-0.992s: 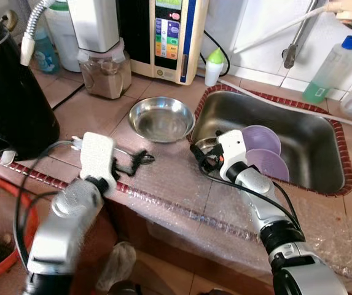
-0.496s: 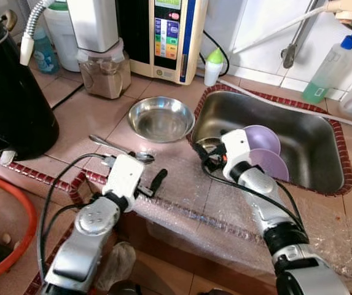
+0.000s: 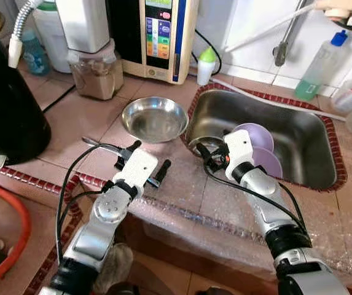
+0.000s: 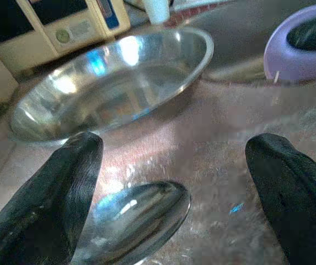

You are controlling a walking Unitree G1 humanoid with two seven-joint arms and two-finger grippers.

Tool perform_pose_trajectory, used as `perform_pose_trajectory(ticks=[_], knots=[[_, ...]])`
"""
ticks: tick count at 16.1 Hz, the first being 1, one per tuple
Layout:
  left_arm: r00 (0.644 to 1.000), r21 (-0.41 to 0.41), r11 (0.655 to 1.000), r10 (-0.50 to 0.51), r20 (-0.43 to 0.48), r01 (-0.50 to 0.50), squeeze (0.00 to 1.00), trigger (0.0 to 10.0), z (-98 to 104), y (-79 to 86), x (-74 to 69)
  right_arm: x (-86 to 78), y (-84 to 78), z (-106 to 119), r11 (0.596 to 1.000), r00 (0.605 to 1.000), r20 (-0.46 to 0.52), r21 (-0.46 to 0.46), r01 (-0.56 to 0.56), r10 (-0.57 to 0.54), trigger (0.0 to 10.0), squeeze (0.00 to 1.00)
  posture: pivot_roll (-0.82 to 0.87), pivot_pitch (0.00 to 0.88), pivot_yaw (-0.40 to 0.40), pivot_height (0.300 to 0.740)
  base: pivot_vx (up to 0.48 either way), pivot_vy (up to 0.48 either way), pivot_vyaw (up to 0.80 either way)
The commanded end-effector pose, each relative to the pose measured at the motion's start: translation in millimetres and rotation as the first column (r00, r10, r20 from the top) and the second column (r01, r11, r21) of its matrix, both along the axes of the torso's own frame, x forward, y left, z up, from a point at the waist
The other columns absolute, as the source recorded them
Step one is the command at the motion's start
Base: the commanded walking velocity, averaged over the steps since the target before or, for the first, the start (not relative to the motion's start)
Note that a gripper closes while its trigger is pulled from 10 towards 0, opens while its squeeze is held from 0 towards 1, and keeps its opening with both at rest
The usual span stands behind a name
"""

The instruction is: Kitchen organization

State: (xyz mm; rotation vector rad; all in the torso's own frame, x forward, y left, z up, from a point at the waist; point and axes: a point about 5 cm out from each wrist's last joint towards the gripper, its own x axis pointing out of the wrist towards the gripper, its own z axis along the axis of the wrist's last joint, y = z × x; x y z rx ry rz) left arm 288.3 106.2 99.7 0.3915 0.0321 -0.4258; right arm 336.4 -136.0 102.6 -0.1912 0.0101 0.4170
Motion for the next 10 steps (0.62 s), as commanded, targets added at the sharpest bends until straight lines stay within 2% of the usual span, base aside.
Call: perform_pose_trajectory(ticks=[1, 2, 3, 4, 5, 7, 10], knots=[[1.000, 0.002, 1.000, 0.021, -0.014, -0.021, 0.00, 8.4, -4, 2.7, 2.8, -0.5, -0.6, 2, 1.000, 1.000, 0.004, -0.010, -0.004, 0.004, 10.0, 0.00, 0.03, 0.034, -0.053, 0.740, 0.000, 0.000, 0.00], [0.999, -0.022, 0.999, 0.032, -0.032, -0.033, 0.00, 4.8, -6, 3.6, 4.1, -0.7, -1.0, 2, 1.000, 1.000, 0.003, -0.011, -0.003, 0.003, 10.0, 0.00, 0.03, 0.034, -0.053, 0.740, 0.000, 0.000, 0.00], [0.999, -0.033, 0.999, 0.037, -0.036, -0.038, 0.00, 4.3, -7, 3.7, 5.0, -0.7, -1.2, 2, 1.000, 1.000, 0.002, -0.011, -0.003, 0.003, 10.0, 0.00, 0.03, 0.034, -0.054, 0.740, 0.000, 0.000, 0.00], [0.998, -0.039, 0.998, 0.041, -0.039, -0.043, 0.00, 3.0, -8, 3.9, 7.9, -0.9, -1.2, 2, 1.000, 1.000, 0.001, -0.012, -0.002, 0.002, 10.0, 0.00, 0.03, 0.034, -0.055, 0.740, 0.000, 0.000, 0.00], [0.997, -0.052, 0.997, 0.053, -0.050, -0.056, 0.00, 1.2, -9, 5.1, 12.5, -0.9, -0.7, 2, 1.000, 1.000, 0.000, -0.013, -0.002, 0.002, 10.0, 0.00, 0.03, 0.033, -0.056, 0.740, 0.000, 0.000, 0.00], [0.995, -0.057, 0.995, 0.072, -0.066, -0.076, 0.00, 0.2, -10, 8.5, 17.6, -0.4, -0.1, 3, 1.000, 1.000, 0.000, -0.014, -0.005, 0.005, 10.0, 0.00, 0.03, 0.032, -0.057, 0.740, 0.000, 0.000, 0.00], [0.991, -0.082, 0.990, 0.106, -0.083, -0.113, 0.00, 0.0, -9, 16.3, 23.0, 0.3, -0.3, 3, 1.000, 1.000, 0.000, -0.015, -0.004, 0.004, 10.0, 0.00, 0.03, 0.032, -0.057, 0.740, 0.000, 0.000, 0.00]])
